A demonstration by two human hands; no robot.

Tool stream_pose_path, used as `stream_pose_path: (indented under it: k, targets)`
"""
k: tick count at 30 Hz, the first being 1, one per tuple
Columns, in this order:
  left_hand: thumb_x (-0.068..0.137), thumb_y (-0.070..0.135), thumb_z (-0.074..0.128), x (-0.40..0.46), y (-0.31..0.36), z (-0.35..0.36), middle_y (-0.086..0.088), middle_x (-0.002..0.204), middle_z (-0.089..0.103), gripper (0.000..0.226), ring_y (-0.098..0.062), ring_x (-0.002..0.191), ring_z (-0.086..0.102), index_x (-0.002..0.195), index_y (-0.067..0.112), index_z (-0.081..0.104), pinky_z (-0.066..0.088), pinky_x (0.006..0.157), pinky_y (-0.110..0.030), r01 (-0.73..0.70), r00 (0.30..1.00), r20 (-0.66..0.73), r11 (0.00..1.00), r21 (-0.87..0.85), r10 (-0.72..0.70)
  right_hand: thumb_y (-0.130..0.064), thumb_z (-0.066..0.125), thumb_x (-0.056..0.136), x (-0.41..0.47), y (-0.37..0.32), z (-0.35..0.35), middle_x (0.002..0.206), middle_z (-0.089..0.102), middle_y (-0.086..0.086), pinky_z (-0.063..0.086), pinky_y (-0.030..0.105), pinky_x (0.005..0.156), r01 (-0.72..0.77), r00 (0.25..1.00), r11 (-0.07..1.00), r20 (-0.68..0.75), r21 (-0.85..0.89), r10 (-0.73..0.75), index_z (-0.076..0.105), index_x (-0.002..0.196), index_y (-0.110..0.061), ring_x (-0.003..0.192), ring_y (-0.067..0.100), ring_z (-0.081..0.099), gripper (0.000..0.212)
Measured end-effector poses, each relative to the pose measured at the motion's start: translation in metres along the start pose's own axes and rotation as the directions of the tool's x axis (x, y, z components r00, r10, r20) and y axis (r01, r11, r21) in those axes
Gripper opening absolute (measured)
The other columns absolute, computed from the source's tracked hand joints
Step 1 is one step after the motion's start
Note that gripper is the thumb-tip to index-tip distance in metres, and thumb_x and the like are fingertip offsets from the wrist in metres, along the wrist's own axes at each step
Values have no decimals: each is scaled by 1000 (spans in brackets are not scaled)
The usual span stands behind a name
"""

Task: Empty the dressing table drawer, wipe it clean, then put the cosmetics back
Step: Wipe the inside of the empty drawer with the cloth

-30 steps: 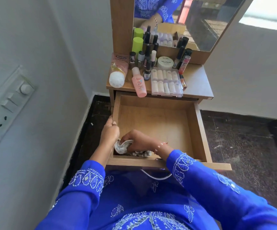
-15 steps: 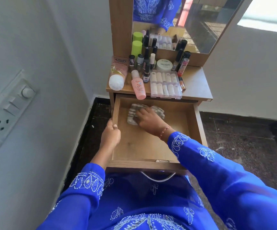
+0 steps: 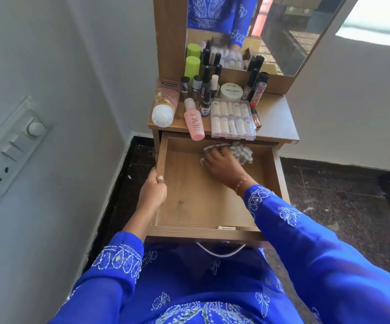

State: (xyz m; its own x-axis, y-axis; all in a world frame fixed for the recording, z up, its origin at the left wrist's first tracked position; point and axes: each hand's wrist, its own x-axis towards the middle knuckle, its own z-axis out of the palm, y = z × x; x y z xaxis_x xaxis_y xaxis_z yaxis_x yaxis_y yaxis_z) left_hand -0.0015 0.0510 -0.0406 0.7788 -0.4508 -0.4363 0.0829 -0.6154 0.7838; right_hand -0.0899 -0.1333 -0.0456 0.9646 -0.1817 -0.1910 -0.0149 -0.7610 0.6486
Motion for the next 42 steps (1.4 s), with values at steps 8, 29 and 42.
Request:
stream_pose_path:
  k: [8, 29, 42]
  targets:
    - [101, 23, 26, -2, 0, -1, -4, 146, 38, 46, -26, 134, 37, 147, 25, 21, 31, 108, -40, -19, 1000, 17, 1000, -22, 19, -13, 38, 91, -38, 31, 24, 119, 62, 6, 37, 36, 99, -319, 906, 948, 287, -15, 310, 64, 112, -12, 114, 29, 49, 34]
    - [100, 20, 28, 6, -6, -2, -3, 149, 35, 46, -24, 136, 34, 146, 24, 25, 29, 112, -39, -6, 999, 39, 997, -82, 9, -10, 57, 71, -60, 4, -25, 62, 55, 3, 46, 28, 70, -502, 403, 770, 894, 394, -194, 54, 54, -11, 57, 18, 53, 17]
    - [99, 15, 31, 4, -3, -4, -4, 145, 42, 46, -22, 132, 40, 144, 19, 31, 30, 112, -34, -7, 999, 39, 990, -141, 13, -6, 52, 83, -12, -50, -96, 111, 65, 10, 54, 34, 77, -191, 853, 346, 330, 919, -405, 61, 117, 1, 83, 26, 61, 36]
